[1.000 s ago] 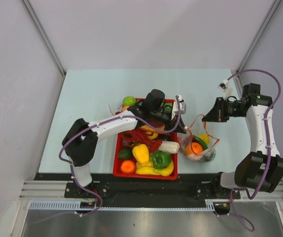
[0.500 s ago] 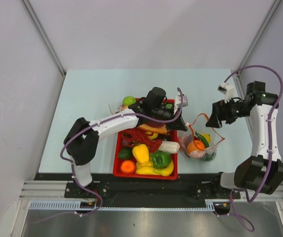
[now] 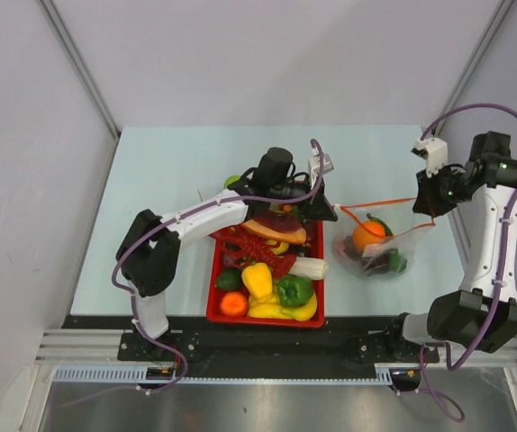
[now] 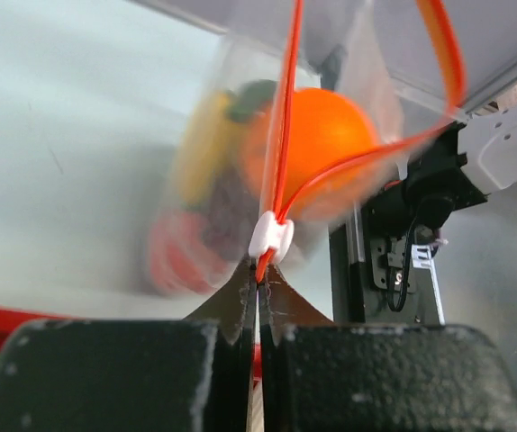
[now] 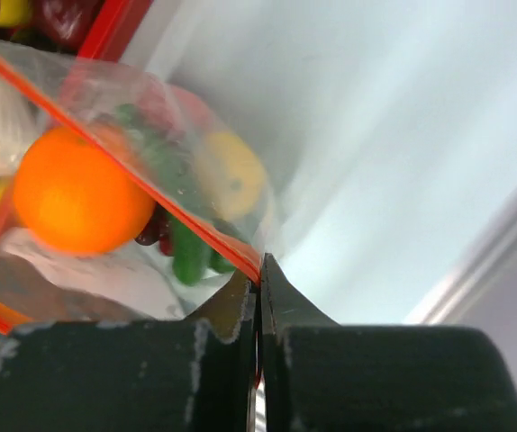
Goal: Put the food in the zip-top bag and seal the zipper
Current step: Adjust the zipper food storage bag at the center of the board.
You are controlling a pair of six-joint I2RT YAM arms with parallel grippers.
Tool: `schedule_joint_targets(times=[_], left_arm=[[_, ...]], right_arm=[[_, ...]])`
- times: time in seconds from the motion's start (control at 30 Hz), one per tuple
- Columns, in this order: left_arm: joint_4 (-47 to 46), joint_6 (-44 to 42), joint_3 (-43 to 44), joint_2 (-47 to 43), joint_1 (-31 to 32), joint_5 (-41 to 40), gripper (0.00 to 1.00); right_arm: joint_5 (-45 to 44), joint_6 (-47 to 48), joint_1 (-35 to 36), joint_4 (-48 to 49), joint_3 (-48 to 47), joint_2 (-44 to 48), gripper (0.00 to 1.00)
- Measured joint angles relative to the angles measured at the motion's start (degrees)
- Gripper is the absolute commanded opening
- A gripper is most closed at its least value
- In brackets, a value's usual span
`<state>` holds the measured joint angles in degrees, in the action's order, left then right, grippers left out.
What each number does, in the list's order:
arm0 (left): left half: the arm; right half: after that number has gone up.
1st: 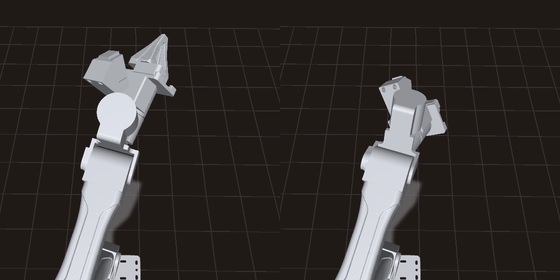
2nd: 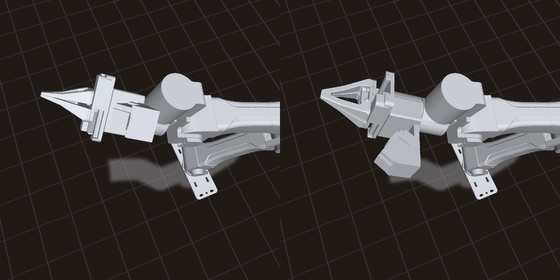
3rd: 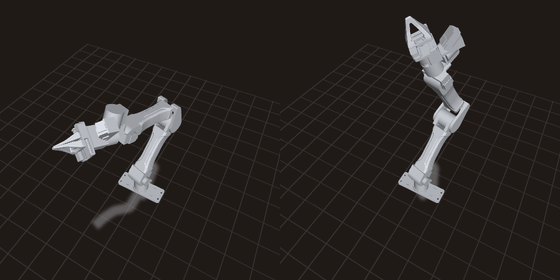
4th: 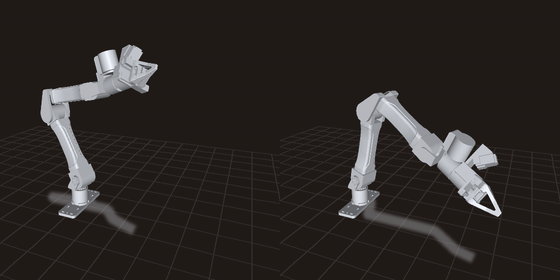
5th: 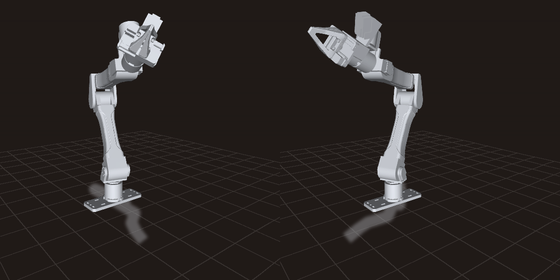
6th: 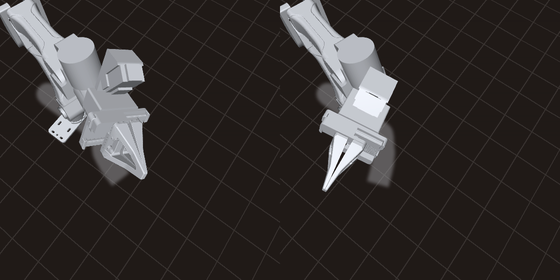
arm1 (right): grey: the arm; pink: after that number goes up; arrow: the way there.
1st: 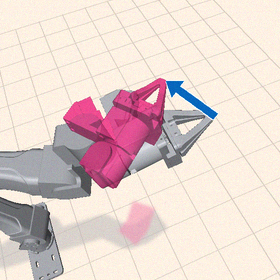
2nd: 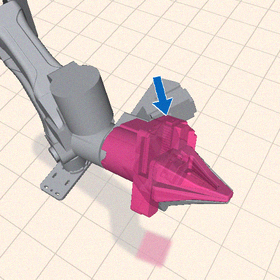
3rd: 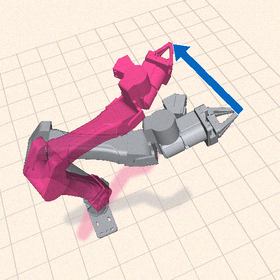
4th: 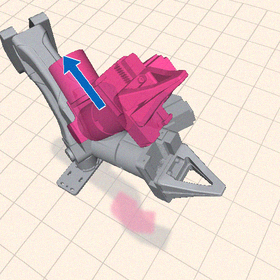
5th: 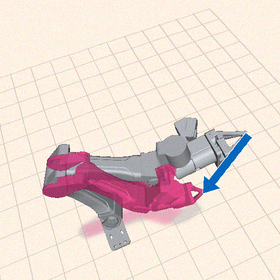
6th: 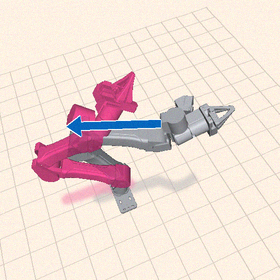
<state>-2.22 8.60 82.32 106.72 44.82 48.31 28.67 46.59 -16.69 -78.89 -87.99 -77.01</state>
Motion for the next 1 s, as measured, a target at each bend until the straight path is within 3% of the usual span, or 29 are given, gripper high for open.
schedule_joint_targets(times=[0.1, 0.23, 0.5, 0.57, 0.6, 0.63, 0.73, 1.0], left_arm=[[0.0, -0.6, 2.2, 0.0, 0.6, 0.3, 0.00], [2.7, -1.1, 3.2, -0.3, 2.4, 1.2, 0.00], [4.7, 0.2, 3.2, -0.3, 3.0, 2.0, 0.00], [4.5, 1.1, 3.3, -0.3, 3.0, 2.1, 0.00], [4.3, 1.6, 3.3, -0.3, 3.0, 2.2, 0.00], [4.3, 2.0, 3.3, -0.3, 3.0, 2.2, 0.00], [4.2, 4.6, 3.3, -0.3, 2.6, 1.8, 0.00], [3.0, 9.1, 6.4, 1.8, 0.3, 0.7, 0.00]], right_arm=[[0.7, 1.1, -1.7, 0.5, -4.2, -0.3, 0.00], [0.1, 3.2, -1.9, 1.2, -2.2, 0.1, 0.08], [-0.1, 6.3, -1.9, 0.8, 0.3, -2.9, 0.05], [-0.2, 6.9, -1.9, 0.8, -1.1, -3.0, 0.16], [-0.2, 7.1, -1.9, 0.7, -1.6, -3.0, 0.27], [-0.2, 7.4, -1.9, 0.9, -1.9, -2.9, 0.51], [-0.2, 7.9, -1.9, 1.2, -1.1, -2.9, 0.81], [6.4, 5.9, -1.9, 3.3, -1.1, -2.8, 0.98]])
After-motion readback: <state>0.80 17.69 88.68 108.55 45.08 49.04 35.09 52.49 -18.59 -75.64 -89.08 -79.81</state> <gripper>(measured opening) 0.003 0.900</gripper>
